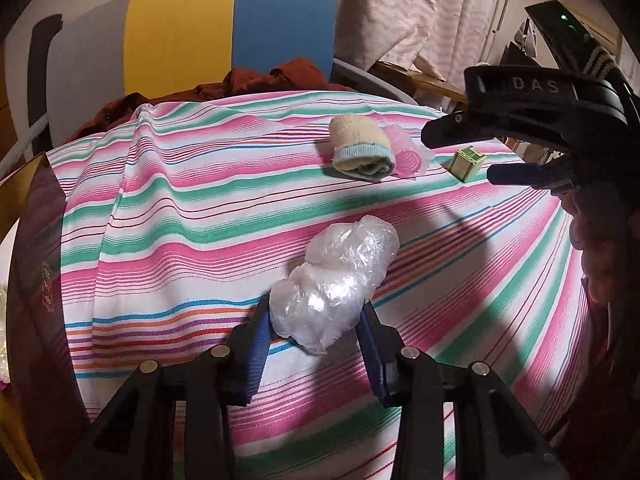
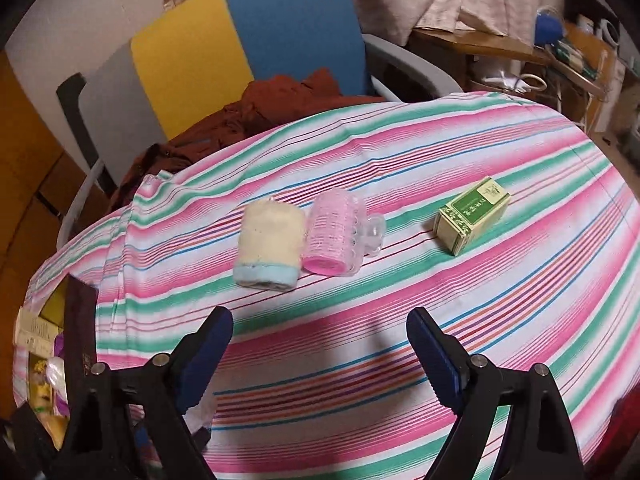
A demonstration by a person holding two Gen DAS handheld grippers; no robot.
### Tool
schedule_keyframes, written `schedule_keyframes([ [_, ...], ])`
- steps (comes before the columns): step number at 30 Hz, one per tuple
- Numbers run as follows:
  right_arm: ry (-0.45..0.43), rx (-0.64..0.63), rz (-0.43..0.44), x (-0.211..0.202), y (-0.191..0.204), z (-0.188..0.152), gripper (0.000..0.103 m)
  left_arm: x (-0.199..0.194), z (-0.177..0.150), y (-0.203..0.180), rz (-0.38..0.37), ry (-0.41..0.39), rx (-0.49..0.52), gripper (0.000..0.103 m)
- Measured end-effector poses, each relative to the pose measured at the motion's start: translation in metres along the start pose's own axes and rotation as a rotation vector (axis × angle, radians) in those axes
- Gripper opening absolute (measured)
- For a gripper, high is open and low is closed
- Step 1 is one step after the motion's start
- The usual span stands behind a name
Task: Organize objects
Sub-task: 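Grasp the plastic-wrapped ball with the left tool while the right tool grasps the pink roller, then carry the wrapped ball and pink roller to the gold tray and release both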
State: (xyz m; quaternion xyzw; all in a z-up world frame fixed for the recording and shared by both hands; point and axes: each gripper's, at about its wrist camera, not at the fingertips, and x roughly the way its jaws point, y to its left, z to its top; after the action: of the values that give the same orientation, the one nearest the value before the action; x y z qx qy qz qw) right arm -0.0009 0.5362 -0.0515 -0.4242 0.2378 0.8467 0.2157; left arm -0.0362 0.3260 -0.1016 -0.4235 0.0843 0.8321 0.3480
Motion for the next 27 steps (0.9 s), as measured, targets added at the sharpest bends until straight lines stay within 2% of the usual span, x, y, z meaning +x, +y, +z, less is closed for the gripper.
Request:
schedule_keyframes([
  [4,-0.013,0.045,-0.056,0.005,-0.003,0.012,0.085,0.000,-0.001,0.002,-0.009,0.000,-0.006,0.041],
  [7,-0.004,0.078,-0.100,0.020,-0.006,0.026,0.077,0.001,-0.001,0.004,-0.017,0.000,-0.014,0.041],
  [9,0.002,0.089,-0.135,0.031,-0.008,0.033,0.076,0.001,0.000,0.005,-0.023,0.000,-0.019,0.042],
  [15,0.022,0.093,-0.108,0.057,-0.011,0.048,0.075,-0.001,-0.002,0.005,-0.027,0.000,-0.022,0.043],
  [17,0.032,0.080,-0.125,0.067,-0.010,0.050,0.074,0.000,-0.002,0.004,-0.024,0.001,-0.021,0.043],
  [20,0.034,0.074,-0.119,0.077,-0.012,0.053,0.063,0.000,-0.002,0.003,-0.016,0.002,-0.017,0.043],
  [27,0.085,0.069,-0.085,0.074,-0.016,0.050,0.062,0.001,-0.001,0.002,0.000,0.005,-0.006,0.041],
])
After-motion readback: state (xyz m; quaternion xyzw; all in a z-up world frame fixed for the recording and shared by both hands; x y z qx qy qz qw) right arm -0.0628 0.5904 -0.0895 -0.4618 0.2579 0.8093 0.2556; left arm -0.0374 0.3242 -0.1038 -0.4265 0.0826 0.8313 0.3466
